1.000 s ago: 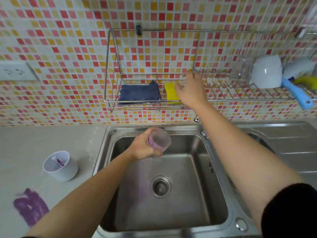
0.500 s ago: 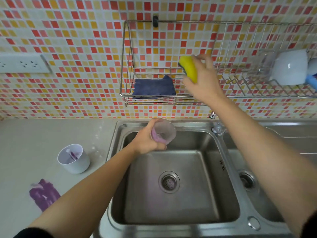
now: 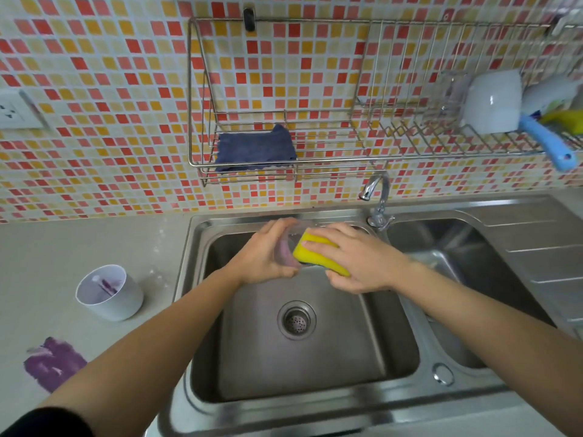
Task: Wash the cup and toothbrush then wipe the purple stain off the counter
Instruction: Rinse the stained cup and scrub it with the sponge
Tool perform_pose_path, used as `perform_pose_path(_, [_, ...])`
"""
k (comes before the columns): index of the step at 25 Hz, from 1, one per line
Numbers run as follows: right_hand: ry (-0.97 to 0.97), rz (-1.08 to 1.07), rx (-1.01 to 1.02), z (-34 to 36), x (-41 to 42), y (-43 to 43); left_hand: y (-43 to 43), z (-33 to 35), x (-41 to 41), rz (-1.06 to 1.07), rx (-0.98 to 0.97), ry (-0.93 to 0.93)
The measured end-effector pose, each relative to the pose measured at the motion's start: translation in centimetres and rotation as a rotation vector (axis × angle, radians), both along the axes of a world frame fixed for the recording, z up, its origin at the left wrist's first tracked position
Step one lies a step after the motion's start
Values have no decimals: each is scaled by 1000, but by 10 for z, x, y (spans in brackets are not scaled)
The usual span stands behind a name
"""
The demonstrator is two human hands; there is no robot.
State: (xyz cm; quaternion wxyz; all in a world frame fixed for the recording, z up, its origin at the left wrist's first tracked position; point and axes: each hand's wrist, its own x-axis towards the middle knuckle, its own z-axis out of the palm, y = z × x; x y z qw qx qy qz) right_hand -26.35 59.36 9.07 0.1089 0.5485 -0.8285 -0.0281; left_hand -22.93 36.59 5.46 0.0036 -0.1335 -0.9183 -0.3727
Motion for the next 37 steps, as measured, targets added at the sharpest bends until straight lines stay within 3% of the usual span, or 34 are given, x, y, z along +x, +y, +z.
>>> perform_pose_path(2, [36,8,69,-2,-3,-2,6,0,2,30,15,34])
perform_pose_path(6, [89,102,14,-8,-13,-4,20,1,6,29,2,70])
perform_pose_path(11, [196,290,24,2,-17,8,9,6,10,-40,101,-159])
perform_pose_path(13, [204,268,34,7,-15,8,14,8,10,-39,62,-104])
perform_pose_path(15, [40,174,-5,7,-6,4,20,8,10,3,17,10])
perform_pose_path(17, [-370,-34,-82,8,9,3,21,5,11,54,11,42])
perform_pose_path(19, [-515,-196,-108,12,18,5,21,2,13,89,17,50])
perform_pose_path(22, [-385,-116,21,12,19,5,30,2,13,83,33,45])
perform_pose_path(26, [-387,-211,10,14,18,2,44,-2,12,118,49,90])
perform_pose_path(28, [-153,-27,-21,14,10,14,43,-1,14,75,145,47])
perform_pose_path(30, [105,101,86,19,2,24,39,4,16,-24,205,-45])
perform_pose_path(33, [293,219,144,19,0,27,37,10,14,-89,87,-16])
perform_pose_path(35, [246,163,60,19,9,22,43,9,15,-58,48,95])
perform_pose_path(37, [-120,27,-34,15,21,17,47,3,18,-31,21,180])
